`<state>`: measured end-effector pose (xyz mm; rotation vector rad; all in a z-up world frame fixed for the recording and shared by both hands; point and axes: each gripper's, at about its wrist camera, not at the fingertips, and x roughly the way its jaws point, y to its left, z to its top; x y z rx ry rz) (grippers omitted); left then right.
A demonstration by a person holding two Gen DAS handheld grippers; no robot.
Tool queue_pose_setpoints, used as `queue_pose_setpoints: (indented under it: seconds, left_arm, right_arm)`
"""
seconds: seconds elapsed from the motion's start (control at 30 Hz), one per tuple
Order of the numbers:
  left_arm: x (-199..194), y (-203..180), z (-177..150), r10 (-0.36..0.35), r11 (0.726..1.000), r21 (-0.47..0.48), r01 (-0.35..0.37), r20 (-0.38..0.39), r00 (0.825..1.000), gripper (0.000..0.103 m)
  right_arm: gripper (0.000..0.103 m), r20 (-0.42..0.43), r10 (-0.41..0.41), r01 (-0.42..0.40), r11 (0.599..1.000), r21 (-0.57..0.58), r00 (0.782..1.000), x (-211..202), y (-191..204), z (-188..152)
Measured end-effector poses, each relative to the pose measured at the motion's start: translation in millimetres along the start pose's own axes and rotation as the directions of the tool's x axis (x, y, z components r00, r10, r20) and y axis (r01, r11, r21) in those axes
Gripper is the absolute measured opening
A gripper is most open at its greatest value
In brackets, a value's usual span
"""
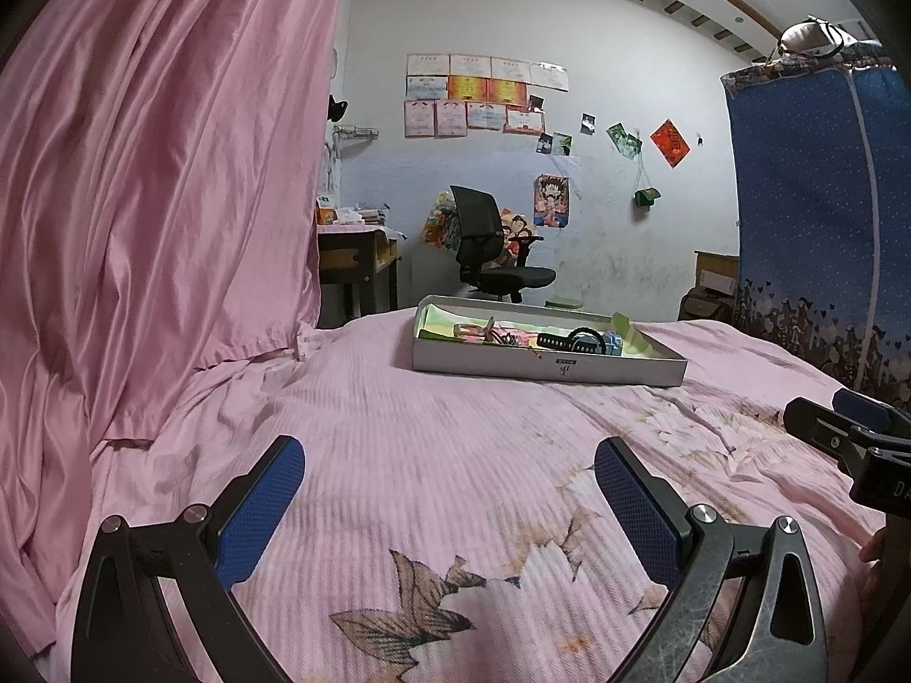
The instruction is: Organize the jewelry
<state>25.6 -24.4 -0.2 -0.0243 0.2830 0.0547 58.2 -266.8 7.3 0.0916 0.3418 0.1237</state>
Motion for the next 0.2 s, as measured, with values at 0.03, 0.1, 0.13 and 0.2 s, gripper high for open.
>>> queue_pose_setpoints:
  seconds: [0.03, 0.1, 0.13, 0.2]
  left_arm:
    - [0.1, 0.5, -0.3, 0.001, 1.0, 0.0, -0.001, -0.001, 1.0, 0.103]
    - [0.6, 1.7, 0.5, -0.001, 1.0, 0.001, 0.001, -0.002, 1.0, 0.103]
    - [0.4, 2.2, 0.1, 0.0, 1.0, 0.001, 0.0, -0.002, 1.0, 0.103]
    - [1.0, 2.3, 0.3, -0.004, 1.0, 0.0, 0.004, -0.005, 1.0, 0.103]
  right_arm:
    - [0.101, -0.001, 0.0, 0.0, 1.0, 0.0, 1.0, 0.1, 0.1, 0.1]
    - [0.101, -0.002, 0.0, 0.0, 1.0, 0.0, 1.0, -0.2, -0.2, -0.8]
    - [0.101, -0.003, 0.001, -0.001, 1.0, -0.001, 1.0, -0.3, -0.4, -1.4]
    - [0.101, -0.002, 0.0, 0.0, 1.0, 0.0, 1.0, 0.1, 0.0, -1.0]
